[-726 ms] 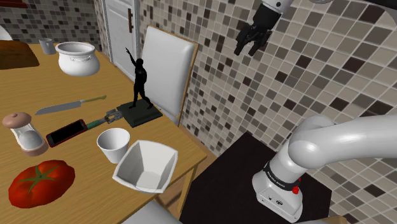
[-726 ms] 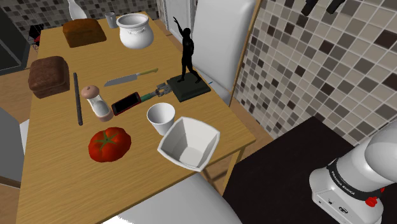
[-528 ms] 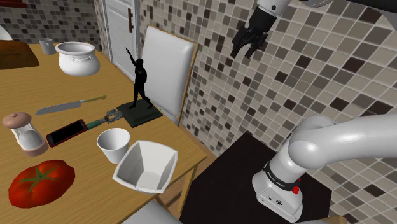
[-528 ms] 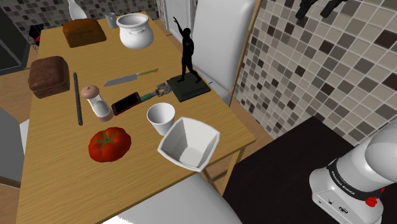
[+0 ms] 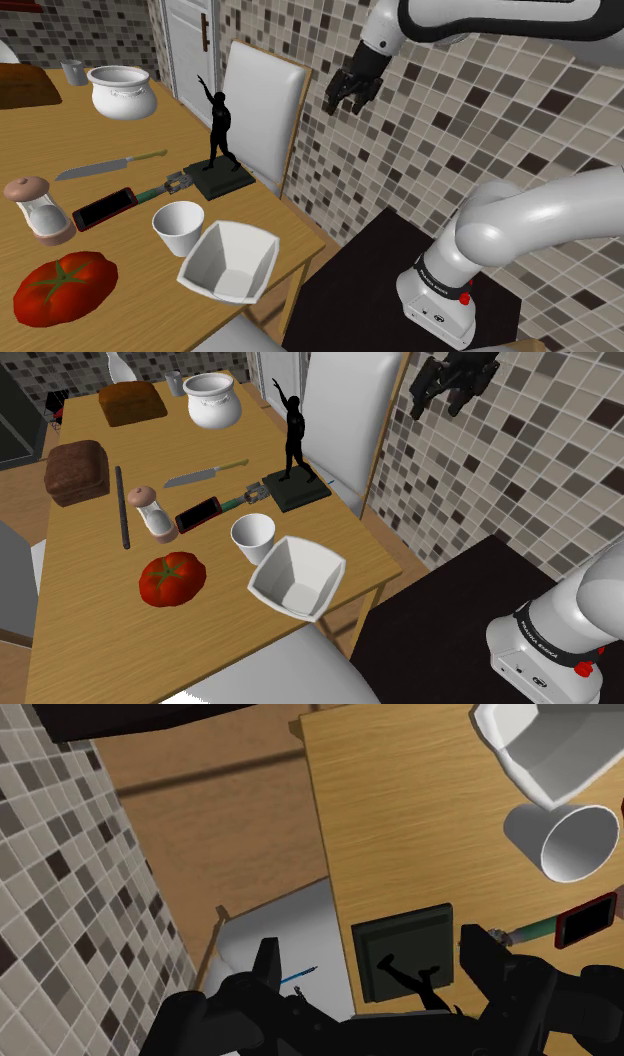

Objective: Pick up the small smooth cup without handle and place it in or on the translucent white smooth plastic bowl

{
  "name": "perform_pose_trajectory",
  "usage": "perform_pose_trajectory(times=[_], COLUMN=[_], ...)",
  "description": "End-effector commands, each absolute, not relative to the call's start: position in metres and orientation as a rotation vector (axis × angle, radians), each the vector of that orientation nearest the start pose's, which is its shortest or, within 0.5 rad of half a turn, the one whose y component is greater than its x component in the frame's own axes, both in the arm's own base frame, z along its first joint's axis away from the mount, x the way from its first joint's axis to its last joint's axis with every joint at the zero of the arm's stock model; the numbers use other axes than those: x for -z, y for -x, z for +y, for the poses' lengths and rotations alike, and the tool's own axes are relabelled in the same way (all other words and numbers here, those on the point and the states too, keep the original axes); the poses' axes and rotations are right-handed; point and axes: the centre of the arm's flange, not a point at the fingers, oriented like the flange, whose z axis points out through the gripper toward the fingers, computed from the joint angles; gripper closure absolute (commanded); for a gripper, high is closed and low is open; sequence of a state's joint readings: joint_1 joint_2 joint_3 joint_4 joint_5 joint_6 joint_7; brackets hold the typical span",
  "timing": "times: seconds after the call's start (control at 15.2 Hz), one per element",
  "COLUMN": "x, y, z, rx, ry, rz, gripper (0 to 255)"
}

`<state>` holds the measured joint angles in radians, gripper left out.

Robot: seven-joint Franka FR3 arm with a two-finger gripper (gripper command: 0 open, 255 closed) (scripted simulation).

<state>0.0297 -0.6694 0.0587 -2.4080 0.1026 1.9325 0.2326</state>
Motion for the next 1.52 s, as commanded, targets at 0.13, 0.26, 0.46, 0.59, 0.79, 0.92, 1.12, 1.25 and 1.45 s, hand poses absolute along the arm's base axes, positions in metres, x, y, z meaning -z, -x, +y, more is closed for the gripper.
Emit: perform_pose_trajectory(times=[0.13, 0.26, 0.46, 0.59, 0.79, 0.92, 1.12, 1.25, 1.45], x=[-0.524, -0.506, -0.481, -0.464, -0.438, -0.422, -0.397, -0.38, -0.356], y=[-0.384, -0.394, -0.409, -0.418, -0.432, -0.442, -0.456, -0.465, -0.479], z=[0.076, 0.092, 0.117, 0.134, 0.16, 0.177, 0.203, 0.221, 0.247], rx=[0.265, 0.259, 0.249, 0.243, 0.233, 0.227, 0.218, 0.212, 0.202], ry=[3.01, 3.003, 2.992, 2.985, 2.974, 2.967, 2.956, 2.949, 2.938], rz=[0.273, 0.273, 0.271, 0.271, 0.269, 0.269, 0.268, 0.267, 0.266], gripper=[0, 0, 0, 0, 0, 0, 0, 0, 0])
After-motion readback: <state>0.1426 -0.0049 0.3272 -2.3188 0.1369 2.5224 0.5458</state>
